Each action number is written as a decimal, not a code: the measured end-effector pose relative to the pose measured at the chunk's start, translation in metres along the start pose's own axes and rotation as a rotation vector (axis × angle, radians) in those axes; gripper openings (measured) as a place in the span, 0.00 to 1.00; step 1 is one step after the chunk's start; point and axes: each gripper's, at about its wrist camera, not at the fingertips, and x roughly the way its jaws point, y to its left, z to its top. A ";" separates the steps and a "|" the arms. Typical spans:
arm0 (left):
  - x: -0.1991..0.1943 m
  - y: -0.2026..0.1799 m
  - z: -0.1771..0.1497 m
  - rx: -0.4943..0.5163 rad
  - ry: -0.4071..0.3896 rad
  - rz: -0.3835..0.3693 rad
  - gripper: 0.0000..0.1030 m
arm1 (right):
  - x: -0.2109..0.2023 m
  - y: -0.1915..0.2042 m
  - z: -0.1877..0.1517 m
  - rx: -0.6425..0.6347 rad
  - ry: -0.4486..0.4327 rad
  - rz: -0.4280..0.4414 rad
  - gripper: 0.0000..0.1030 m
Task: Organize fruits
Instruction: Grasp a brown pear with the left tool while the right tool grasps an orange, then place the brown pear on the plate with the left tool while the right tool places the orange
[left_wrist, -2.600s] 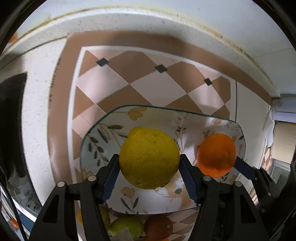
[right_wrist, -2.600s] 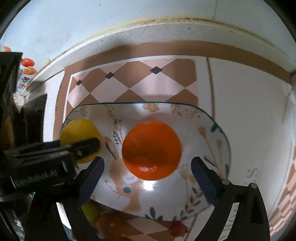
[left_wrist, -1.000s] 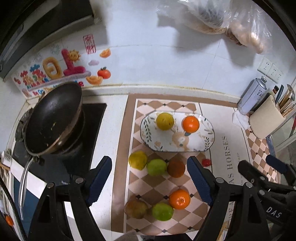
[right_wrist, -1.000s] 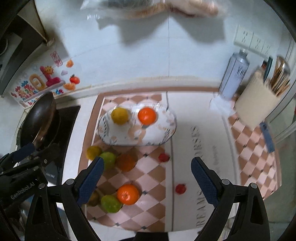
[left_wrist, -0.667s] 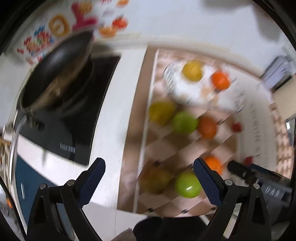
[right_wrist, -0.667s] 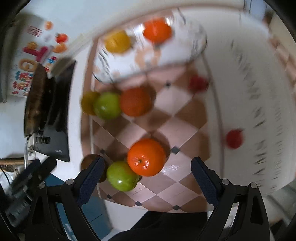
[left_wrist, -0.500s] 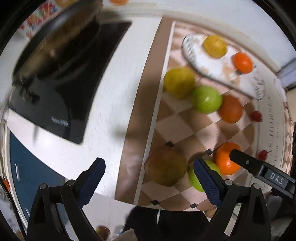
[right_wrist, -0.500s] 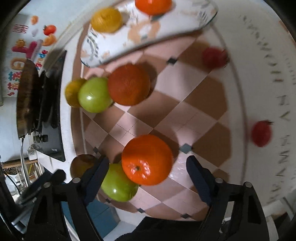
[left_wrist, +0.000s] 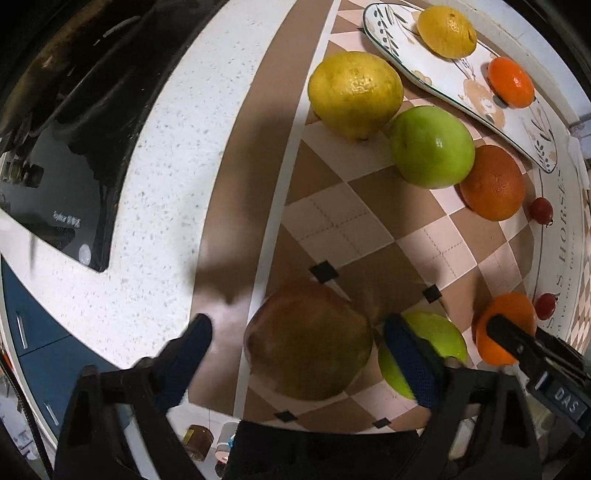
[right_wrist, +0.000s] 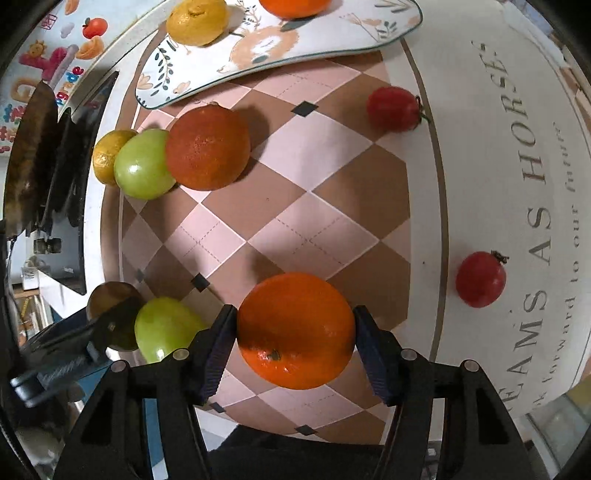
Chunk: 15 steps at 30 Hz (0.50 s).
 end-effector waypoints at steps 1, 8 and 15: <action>0.002 -0.001 -0.001 0.008 0.002 -0.020 0.64 | 0.000 -0.001 -0.001 0.001 0.000 0.001 0.64; 0.002 -0.012 -0.013 0.056 -0.041 0.013 0.64 | 0.003 -0.005 0.001 0.021 -0.006 0.010 0.65; -0.005 -0.009 -0.015 0.048 -0.040 -0.013 0.64 | 0.000 -0.003 0.004 -0.005 -0.023 -0.007 0.64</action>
